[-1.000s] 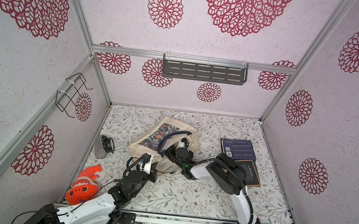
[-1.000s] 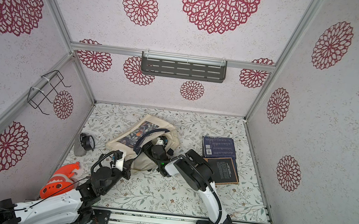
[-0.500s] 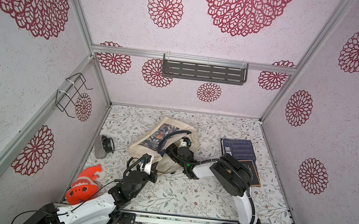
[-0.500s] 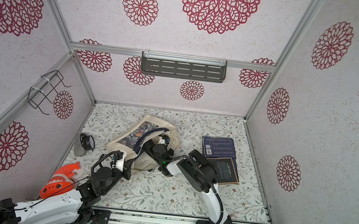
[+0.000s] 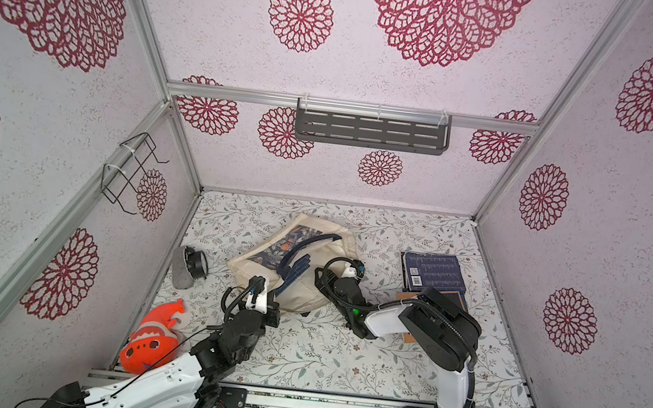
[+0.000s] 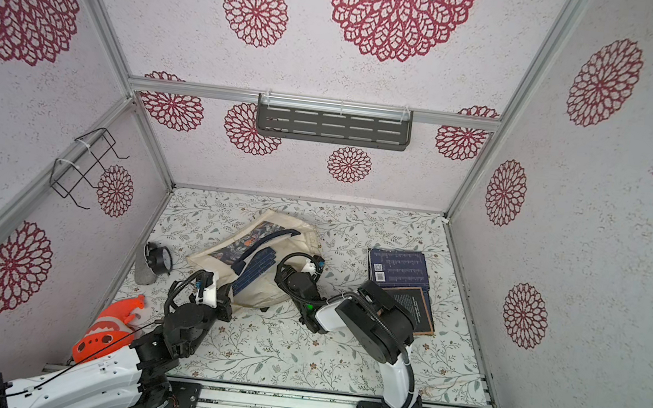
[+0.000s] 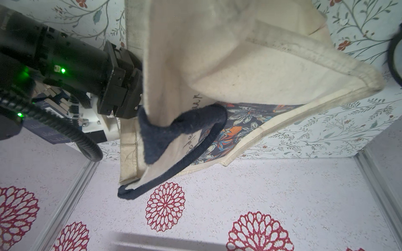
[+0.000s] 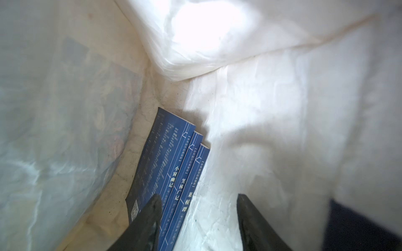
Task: Take out the books from the canvas bag
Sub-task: Adjust the canvas bag at the center of the board.
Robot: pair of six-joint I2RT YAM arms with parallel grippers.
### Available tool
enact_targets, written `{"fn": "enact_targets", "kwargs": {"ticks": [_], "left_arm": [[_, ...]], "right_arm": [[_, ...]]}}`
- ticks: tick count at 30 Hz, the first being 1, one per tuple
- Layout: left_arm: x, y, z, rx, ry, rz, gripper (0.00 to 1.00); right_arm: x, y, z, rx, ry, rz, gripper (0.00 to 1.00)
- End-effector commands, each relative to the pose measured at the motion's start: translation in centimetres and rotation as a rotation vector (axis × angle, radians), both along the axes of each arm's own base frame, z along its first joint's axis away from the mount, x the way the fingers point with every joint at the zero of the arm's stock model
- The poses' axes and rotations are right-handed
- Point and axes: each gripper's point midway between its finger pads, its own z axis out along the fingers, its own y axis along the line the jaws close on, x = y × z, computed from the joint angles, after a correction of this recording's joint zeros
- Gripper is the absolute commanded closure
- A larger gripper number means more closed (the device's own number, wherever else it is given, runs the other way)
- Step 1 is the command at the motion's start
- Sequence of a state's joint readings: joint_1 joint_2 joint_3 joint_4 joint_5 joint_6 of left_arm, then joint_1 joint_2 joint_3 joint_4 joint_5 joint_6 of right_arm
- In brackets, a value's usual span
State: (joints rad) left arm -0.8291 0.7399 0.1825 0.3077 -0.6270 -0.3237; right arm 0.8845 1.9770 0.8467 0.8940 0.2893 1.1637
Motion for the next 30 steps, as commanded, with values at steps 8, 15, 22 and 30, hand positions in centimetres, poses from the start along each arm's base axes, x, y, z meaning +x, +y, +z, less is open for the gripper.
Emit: {"fn": "enact_targets", "kwargs": {"ticks": [8,15,22,30], "left_arm": [[-0.5,0.1,3.3,-0.076,0.011,0.040,0.44],[-1.3,-1.8,6.5,-0.064,0.015,0.005,0.12],[-1.5,-3.6,9.3,0.057,0.040,-0.008,0.07],[-0.9,-4.7,12.3,0.243,0.059,-0.020,0.00]], "right_arm": [[-1.8,-0.6,6.7,0.046,-0.182,0.072,0.32],[-3.4,-3.0,9.0,-0.004,-0.266,0.064,0.23],[-4.9,-5.0,10.5,-0.008,-0.328,0.070,0.19],[-6.5,-10.3,12.7,-0.041,-0.400,-0.021,0.07]]}}
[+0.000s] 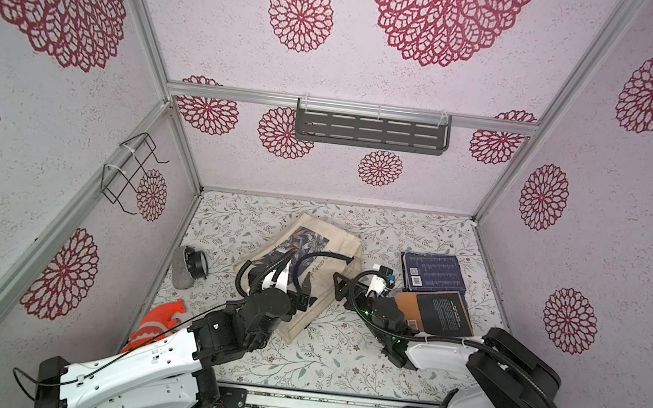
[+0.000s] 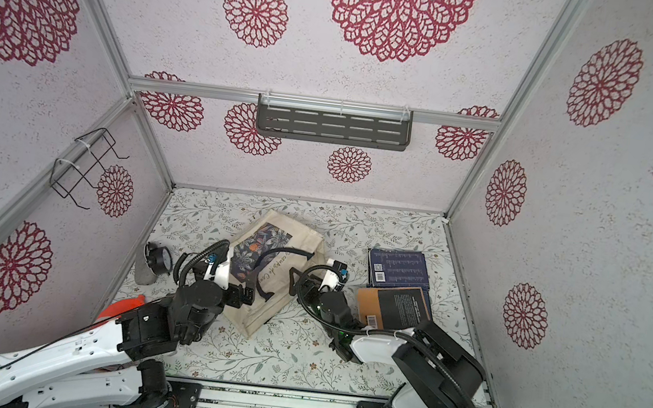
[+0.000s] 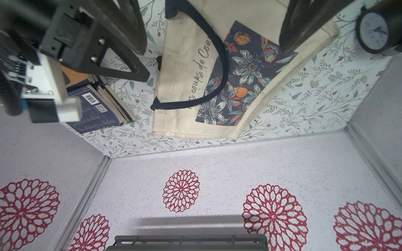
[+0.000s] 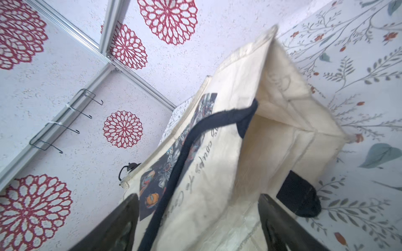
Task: Take out the books from the canvas bag
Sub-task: Adjust the canvas bag at the center of the board.
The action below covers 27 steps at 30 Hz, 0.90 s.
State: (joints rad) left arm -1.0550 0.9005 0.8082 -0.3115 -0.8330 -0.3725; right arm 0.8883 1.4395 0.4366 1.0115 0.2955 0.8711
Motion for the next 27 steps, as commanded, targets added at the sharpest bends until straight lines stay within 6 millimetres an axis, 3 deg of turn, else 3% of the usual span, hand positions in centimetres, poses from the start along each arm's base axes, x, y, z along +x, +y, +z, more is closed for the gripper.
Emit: {"fn": "enact_targets", "kwargs": {"ticks": [1,5,11,16,21,27], "left_arm": [[0.2,-0.6,0.3,0.152,0.014,-0.027,0.00],[1.3,-3.9,-1.0,0.330,0.089,-0.098,0.00],[2.6,-8.0,-6.0,0.543,0.219,-0.202,0.00],[3.2,-10.5,-10.1,0.626,0.342,-0.254,0.01],[4.6,-10.1,-14.4,0.749,0.428,-0.210,0.01],[6.7,-7.9,-17.1,0.811,0.483,-0.128,0.06]], "right_arm": [[-0.1,-3.5,3.3,0.035,-0.095,-0.102,0.02],[-0.8,-7.3,4.7,0.031,-0.118,-0.193,0.01],[-1.7,-12.4,4.5,0.077,-0.091,-0.317,0.01],[-2.3,-14.4,4.9,0.071,-0.092,-0.357,0.01],[-2.7,-15.1,4.8,0.093,-0.097,-0.366,0.01],[-2.8,-14.7,5.2,0.090,-0.104,-0.340,0.01]]}}
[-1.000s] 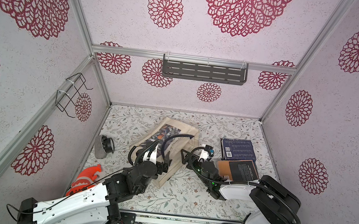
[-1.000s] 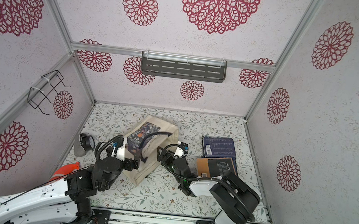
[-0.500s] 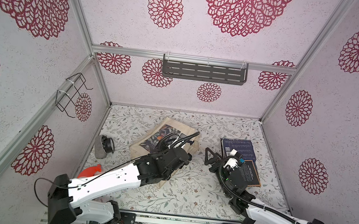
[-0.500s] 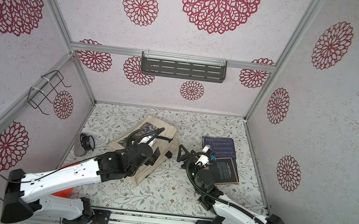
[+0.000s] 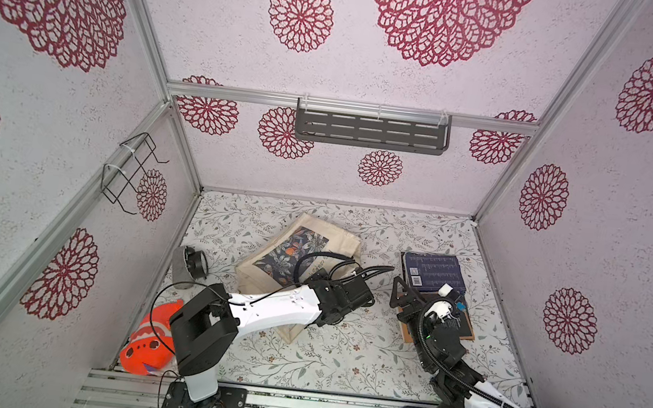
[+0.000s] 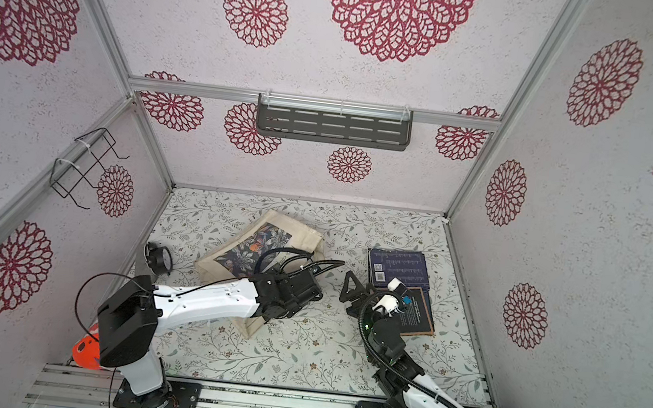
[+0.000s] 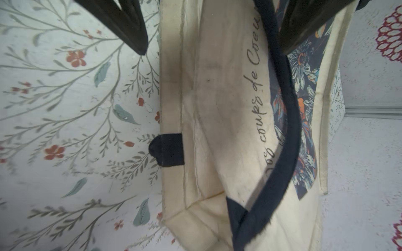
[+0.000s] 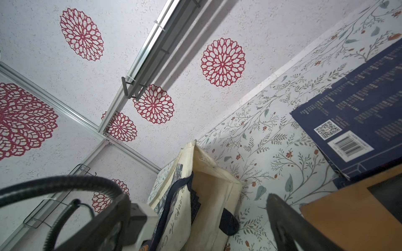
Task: Take out the books from the canvas bag
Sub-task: Adjust the canvas bag at the center of the board.
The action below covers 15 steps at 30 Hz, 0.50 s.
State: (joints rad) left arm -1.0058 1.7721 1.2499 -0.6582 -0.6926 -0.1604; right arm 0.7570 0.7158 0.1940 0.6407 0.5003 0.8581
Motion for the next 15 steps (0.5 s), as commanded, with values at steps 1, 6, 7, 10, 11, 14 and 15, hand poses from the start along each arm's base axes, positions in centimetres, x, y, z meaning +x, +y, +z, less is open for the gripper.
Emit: {"fn": "enact_targets", "kwargs": {"ticks": [1,6,7,10,11,14,15], "left_arm": [[1.5,1.4,-0.2,0.029,0.002,0.041,0.08],[2.7,2.4,-1.6,0.085,0.015,0.072,0.26],[3.0,2.7,-1.7,0.084,0.014,0.083,0.38],[3.8,3.3,-1.4,0.078,0.002,0.102,0.84],[4.1,3.5,-0.8,0.072,-0.010,0.108,0.97],[4.7,3.5,1.6,0.030,-0.061,0.104,1.00],[4.9,3.3,2.5,0.022,-0.077,0.095,1.00]], "right_arm": [[0.0,-0.1,1.1,0.027,-0.022,-0.002,0.01],[-0.1,-0.3,1.1,0.028,-0.025,-0.004,0.01],[-0.2,-0.2,1.1,0.029,-0.026,-0.001,0.01],[-0.2,-0.1,1.3,0.033,-0.031,0.009,0.01],[-0.2,-0.1,1.2,0.033,-0.028,0.010,0.01],[-0.2,0.2,1.1,0.048,-0.023,0.025,0.01],[-0.1,0.5,1.0,0.053,-0.015,0.033,0.01]]}}
